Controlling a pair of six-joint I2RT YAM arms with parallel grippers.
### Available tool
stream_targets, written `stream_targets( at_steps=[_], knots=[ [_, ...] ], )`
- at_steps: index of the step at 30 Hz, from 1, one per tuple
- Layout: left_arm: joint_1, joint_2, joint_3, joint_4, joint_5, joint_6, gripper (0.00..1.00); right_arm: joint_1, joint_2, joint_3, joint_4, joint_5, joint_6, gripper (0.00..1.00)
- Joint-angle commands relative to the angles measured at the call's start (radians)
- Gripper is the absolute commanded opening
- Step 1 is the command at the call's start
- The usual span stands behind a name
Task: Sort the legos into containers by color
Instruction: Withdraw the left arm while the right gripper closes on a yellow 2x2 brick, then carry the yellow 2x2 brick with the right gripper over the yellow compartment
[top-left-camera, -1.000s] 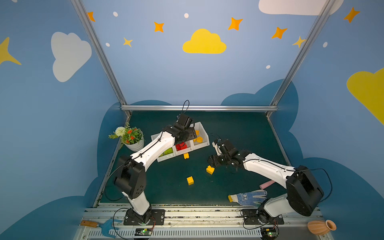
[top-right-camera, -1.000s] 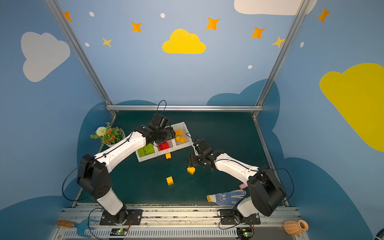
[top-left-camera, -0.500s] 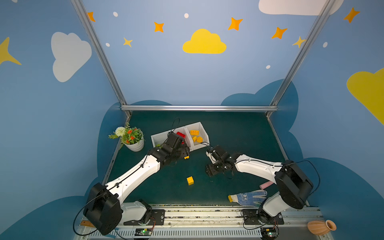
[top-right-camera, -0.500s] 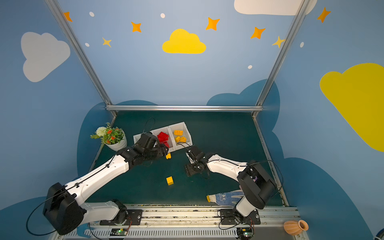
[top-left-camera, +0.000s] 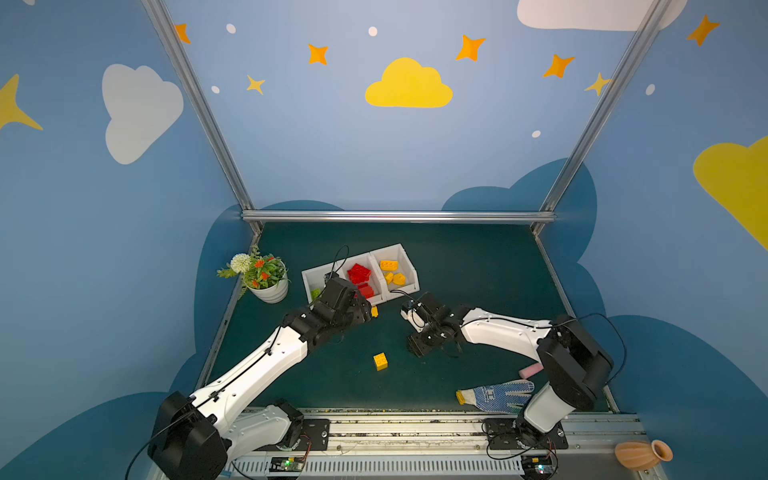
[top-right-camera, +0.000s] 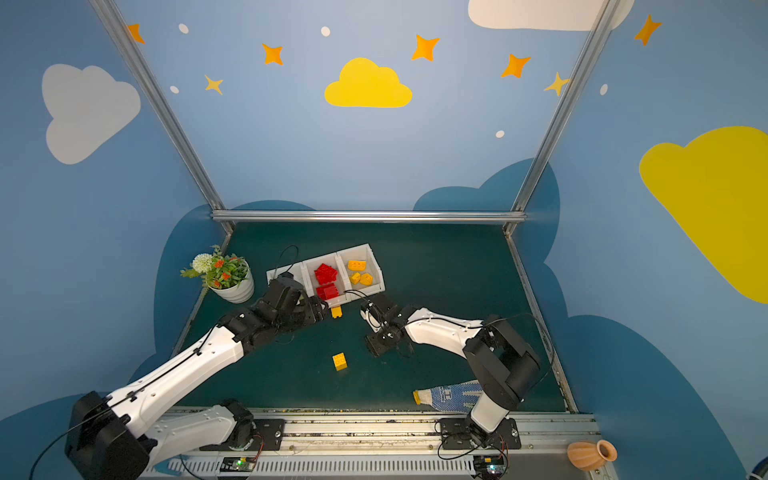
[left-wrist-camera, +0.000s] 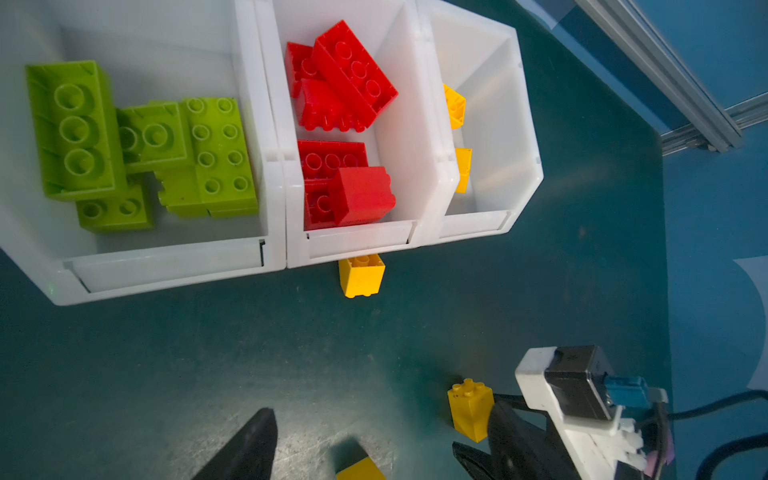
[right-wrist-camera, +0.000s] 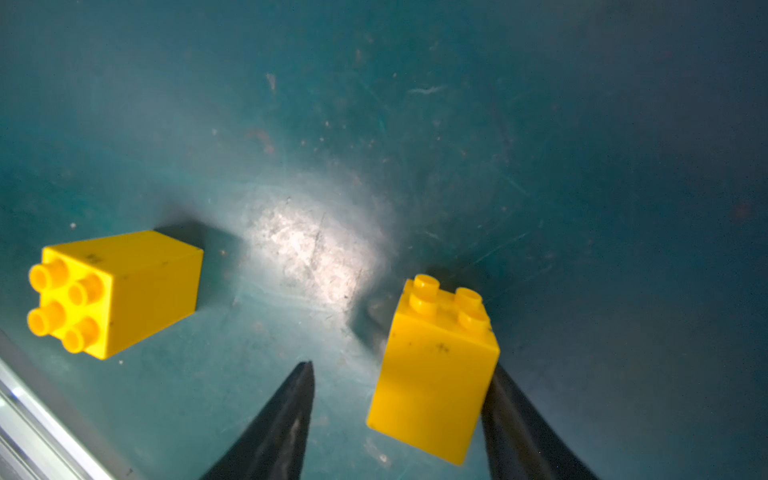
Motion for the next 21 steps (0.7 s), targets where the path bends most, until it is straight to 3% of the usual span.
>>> stream_targets(
  at_steps=[1,9,15,21],
  knots=[
    [0.002,-0.016,-0.009,-0.022,-0.021,-0.011,0.79,0.009,0.027,0.035,-0.042,0.046,-0.017,0.53],
    [0.002,-0.030,-0.016,-0.043,-0.032,-0.011,0.79,0.023,0.061,0.078,-0.079,0.163,0.014,0.37],
    [0.001,-0.040,-0.024,-0.051,-0.034,-0.012,0.79,0.026,0.063,0.098,-0.106,0.166,0.018,0.24],
    [0.002,-0.059,-0.052,-0.038,-0.035,-0.017,0.80,0.008,0.029,0.125,-0.117,0.146,0.025,0.20]
  ],
)
